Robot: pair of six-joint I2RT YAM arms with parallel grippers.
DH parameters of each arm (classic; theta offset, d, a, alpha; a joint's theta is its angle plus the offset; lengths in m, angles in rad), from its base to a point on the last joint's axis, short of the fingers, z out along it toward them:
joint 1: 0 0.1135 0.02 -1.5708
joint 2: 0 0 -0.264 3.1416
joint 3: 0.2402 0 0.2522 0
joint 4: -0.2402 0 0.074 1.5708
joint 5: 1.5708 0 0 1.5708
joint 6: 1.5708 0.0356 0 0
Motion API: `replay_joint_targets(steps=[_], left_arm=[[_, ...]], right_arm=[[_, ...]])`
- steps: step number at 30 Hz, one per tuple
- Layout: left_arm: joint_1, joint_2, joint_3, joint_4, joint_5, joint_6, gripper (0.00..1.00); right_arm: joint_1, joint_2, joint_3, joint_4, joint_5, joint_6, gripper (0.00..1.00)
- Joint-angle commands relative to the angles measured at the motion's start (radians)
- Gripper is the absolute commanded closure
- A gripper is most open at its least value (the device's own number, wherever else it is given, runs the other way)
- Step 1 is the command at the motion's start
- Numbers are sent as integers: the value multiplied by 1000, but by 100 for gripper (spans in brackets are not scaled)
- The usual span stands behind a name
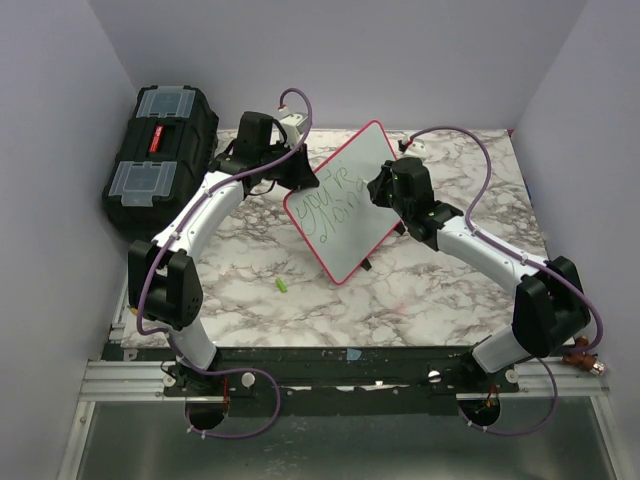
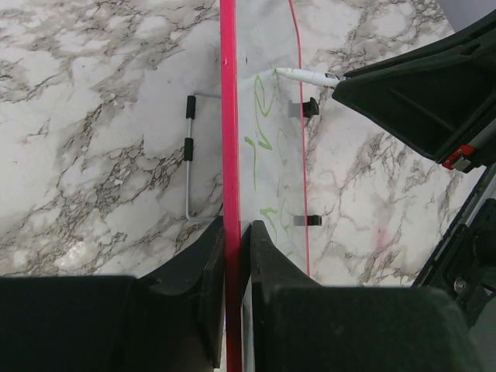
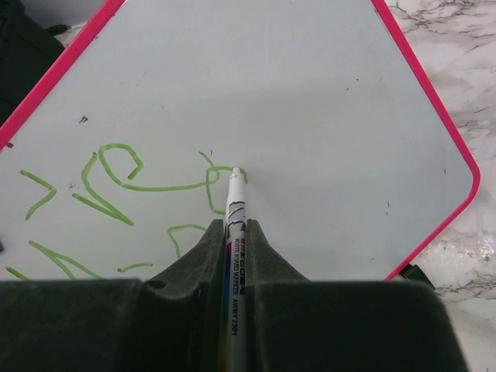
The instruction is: Write a sentence on the whiteboard
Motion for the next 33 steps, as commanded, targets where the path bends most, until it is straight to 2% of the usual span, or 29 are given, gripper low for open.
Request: replay_joint_targets(steps=[1,33], left_arm=[[-33,1,-15,-70,36,71,100],[-33,-10,-25,-64,33,62,100]], right_arm=[[3,32,3,15,-38,3,99],[3,-29,-199,-15,-146,23,99]])
